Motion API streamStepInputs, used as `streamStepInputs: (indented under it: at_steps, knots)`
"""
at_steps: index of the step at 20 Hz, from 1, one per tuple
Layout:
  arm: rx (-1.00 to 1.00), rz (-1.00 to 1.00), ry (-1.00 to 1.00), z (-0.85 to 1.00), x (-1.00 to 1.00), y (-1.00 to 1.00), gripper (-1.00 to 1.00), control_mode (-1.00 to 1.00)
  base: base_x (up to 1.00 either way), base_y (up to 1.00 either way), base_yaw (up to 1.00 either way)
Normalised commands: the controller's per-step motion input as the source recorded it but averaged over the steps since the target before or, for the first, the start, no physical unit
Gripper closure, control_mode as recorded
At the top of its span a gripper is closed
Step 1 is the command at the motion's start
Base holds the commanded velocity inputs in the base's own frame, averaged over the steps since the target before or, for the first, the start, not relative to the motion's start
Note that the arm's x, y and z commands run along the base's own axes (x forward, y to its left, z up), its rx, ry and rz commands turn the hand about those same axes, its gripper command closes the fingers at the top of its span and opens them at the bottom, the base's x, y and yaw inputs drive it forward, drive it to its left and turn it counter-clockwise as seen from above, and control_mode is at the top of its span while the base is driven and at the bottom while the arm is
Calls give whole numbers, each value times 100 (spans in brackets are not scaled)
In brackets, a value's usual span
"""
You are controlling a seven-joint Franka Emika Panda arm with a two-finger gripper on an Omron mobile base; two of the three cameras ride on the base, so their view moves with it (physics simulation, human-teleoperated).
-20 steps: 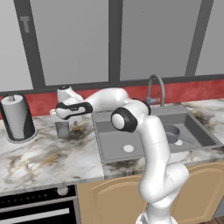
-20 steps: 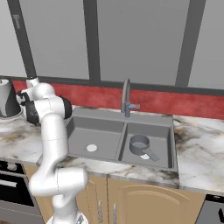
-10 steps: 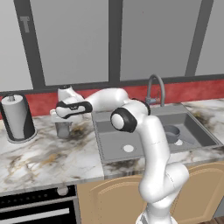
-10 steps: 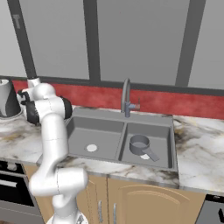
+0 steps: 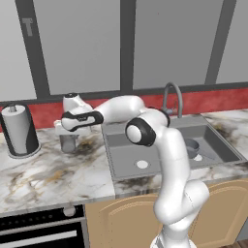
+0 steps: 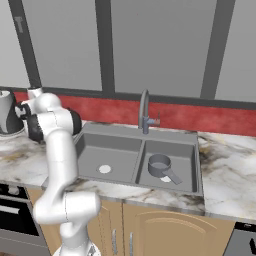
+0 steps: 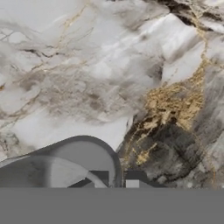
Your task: Move any existing items from the left basin to the right basin for drying. Then move the glass cup from the counter to the left basin of the sink for washing.
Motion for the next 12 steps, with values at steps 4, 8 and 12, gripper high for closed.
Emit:
streamStepInputs:
  at_steps: [4, 8, 12]
  knots:
    - [1, -1, -11, 29, -34, -12, 100, -100, 0, 0, 0]
    - [0, -2, -7, 35, -22, -23, 100, -100, 0, 0, 0]
    - [0, -3, -3, 24, -17, -39, 100, -100, 0, 0, 0]
